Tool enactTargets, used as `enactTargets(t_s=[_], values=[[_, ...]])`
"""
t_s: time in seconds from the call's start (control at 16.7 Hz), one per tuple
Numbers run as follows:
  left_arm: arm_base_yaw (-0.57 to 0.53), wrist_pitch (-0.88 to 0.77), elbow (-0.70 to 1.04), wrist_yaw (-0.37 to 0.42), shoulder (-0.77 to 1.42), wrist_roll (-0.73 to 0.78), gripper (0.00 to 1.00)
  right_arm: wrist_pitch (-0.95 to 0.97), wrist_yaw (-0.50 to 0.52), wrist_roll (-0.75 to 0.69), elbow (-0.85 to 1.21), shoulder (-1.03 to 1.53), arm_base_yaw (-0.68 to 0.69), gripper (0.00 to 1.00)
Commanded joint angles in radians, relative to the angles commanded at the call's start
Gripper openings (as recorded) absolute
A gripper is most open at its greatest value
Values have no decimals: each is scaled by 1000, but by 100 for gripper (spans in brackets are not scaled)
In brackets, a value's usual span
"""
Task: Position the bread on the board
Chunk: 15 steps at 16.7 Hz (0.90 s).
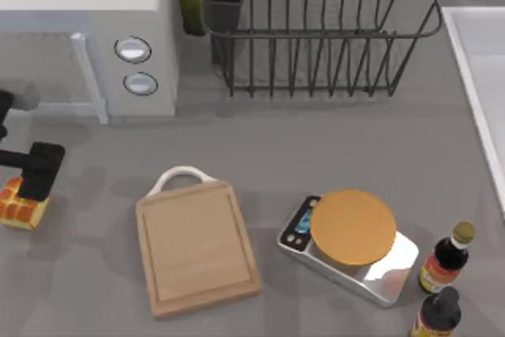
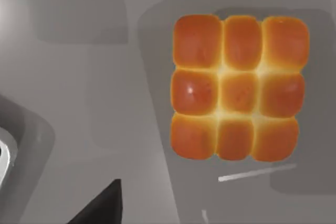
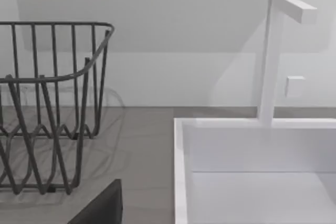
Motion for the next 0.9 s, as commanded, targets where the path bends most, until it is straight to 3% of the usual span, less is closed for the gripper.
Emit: enactTargets(t_s=[0.36,0.9], values=[[2,-94,166,-3,187,28,100,0,0,0,0,0,0,100],[2,-36,79,-3,158,27,100,0,0,0,0,0,0,100]])
